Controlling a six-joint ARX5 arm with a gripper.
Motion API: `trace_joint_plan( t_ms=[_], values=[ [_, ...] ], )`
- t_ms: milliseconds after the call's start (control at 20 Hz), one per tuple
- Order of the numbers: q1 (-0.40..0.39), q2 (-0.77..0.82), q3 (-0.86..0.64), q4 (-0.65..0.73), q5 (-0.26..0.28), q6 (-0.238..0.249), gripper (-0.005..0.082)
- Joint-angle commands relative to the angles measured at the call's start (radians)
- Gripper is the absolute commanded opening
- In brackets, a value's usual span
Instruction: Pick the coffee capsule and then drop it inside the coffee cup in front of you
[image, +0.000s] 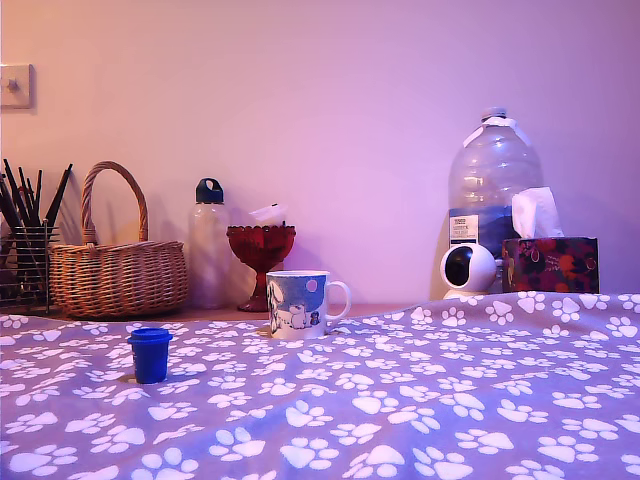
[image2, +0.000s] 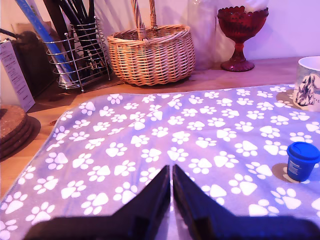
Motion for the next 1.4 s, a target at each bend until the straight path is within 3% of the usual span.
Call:
trace_joint_plan(
  t_ms=[0, 500, 650, 900, 1150, 1350],
  values=[
    [0.003, -0.005, -0.016, -0.005, 0.017, 0.000, -0.0011],
    [0.003, -0.005, -0.016, 0.005, 0.018, -0.001, -0.0011],
    [0.003, -0.005, -0.016, 0.069, 0.039, -0.010, -0.0011],
    [0.002, -0.005, 0.008, 0.153, 0.190, -0.070, -0.0011],
    [0.001, -0.004, 0.014, 0.191, 0.347, -0.175, -0.0014],
    [-0.037, -0.004, 0.014, 0.186, 0.399, -0.185, -0.0014]
  ],
)
